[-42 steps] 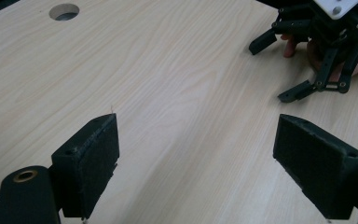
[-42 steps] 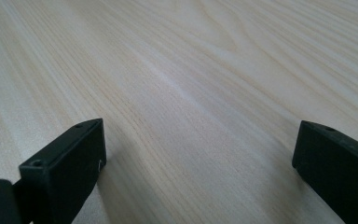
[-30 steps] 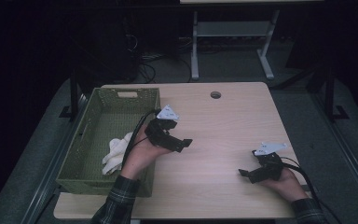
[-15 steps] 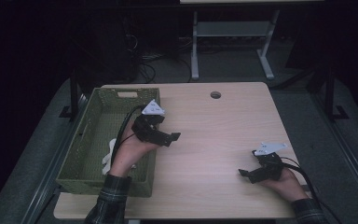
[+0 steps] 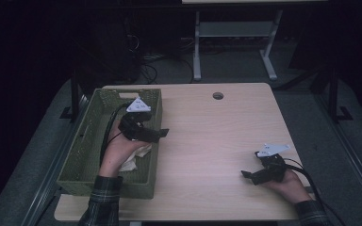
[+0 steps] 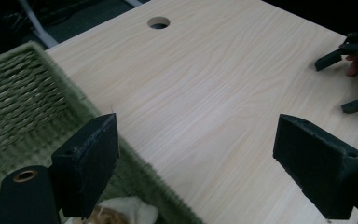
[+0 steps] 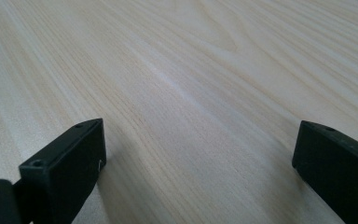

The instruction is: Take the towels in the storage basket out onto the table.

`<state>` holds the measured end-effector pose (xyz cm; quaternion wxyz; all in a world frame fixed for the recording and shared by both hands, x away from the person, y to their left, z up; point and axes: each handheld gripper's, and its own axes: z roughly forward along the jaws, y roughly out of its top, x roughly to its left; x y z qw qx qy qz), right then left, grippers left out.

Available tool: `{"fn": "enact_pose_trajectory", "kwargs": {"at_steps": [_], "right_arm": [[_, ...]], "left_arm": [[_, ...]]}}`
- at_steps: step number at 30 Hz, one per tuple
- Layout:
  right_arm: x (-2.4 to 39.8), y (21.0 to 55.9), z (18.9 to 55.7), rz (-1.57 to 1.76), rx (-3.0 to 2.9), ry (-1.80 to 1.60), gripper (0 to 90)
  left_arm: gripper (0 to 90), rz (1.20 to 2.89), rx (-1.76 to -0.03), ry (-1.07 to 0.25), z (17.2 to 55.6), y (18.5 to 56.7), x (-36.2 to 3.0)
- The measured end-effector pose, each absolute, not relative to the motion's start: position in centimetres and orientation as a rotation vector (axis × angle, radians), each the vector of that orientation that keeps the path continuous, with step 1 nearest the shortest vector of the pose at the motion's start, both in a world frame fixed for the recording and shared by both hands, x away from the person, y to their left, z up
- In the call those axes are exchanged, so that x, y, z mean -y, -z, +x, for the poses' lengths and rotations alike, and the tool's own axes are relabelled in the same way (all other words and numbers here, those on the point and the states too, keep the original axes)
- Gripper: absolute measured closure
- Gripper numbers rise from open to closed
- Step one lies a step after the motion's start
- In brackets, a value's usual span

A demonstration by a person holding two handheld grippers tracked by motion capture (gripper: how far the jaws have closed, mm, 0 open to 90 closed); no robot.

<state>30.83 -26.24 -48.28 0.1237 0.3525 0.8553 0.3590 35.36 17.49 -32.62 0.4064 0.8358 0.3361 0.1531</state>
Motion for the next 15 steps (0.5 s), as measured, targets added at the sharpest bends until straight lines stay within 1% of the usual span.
{"fn": "enact_pose_trajectory", "kwargs": {"at_steps": [15], "right_arm": [[26.2, 48.3, 30.8, 1.029, -2.494, -1.046, 2.3]], "left_arm": [[13.7, 2.082, -0.975, -0.453, 35.9, 33.2, -21.5]]}}
